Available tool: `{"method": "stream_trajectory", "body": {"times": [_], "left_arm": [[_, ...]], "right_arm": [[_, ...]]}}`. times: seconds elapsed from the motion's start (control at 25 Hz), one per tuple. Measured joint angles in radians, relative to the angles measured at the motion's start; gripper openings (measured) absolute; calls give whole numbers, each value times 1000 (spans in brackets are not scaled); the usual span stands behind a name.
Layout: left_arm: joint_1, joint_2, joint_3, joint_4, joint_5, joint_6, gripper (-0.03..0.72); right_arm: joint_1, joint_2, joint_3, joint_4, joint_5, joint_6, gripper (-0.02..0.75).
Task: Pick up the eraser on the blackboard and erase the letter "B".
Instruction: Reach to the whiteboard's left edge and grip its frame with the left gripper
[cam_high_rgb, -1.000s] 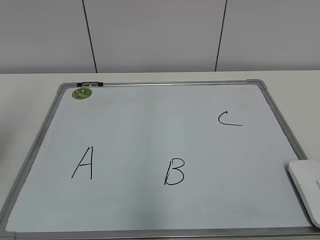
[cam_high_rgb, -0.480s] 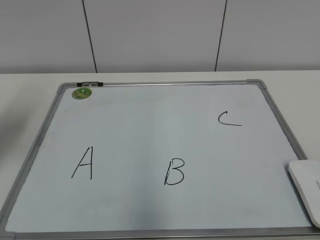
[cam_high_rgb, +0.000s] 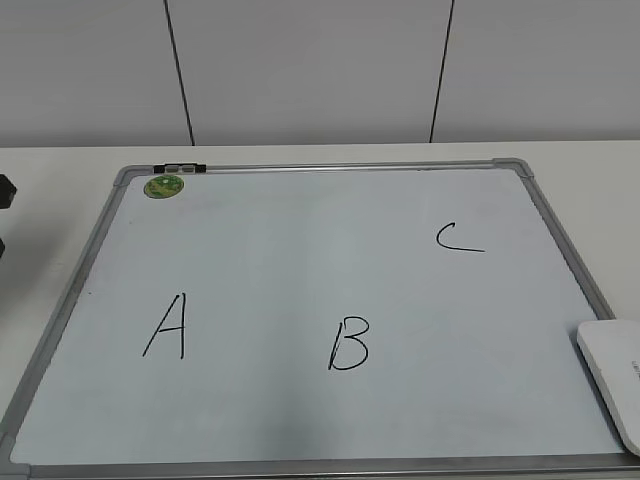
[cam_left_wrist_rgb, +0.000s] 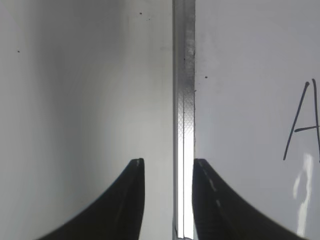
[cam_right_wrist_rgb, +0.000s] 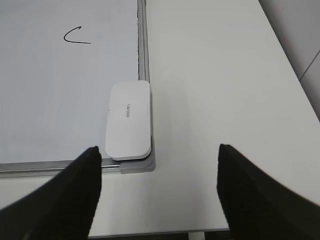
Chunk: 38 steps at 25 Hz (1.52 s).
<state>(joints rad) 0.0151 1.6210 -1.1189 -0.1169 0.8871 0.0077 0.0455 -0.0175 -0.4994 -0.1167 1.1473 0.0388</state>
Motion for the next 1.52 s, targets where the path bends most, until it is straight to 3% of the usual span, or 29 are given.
{"method": "stream_trajectory", "body": {"times": [0.28,0.68,1.04,1.52], "left_arm": [[0,70,-14,-3,-40,0,257],[-2,264,-169,-10,33,0,262],[-66,405,-275,-10,30,2,262],[-67,489,-350,63,30,-47,262]], "right_arm": [[0,0,0,0,0,0,535],[0,0,0,0,0,0,535],[0,0,0,0,0,0,535],[0,0,0,0,0,0,535]]}}
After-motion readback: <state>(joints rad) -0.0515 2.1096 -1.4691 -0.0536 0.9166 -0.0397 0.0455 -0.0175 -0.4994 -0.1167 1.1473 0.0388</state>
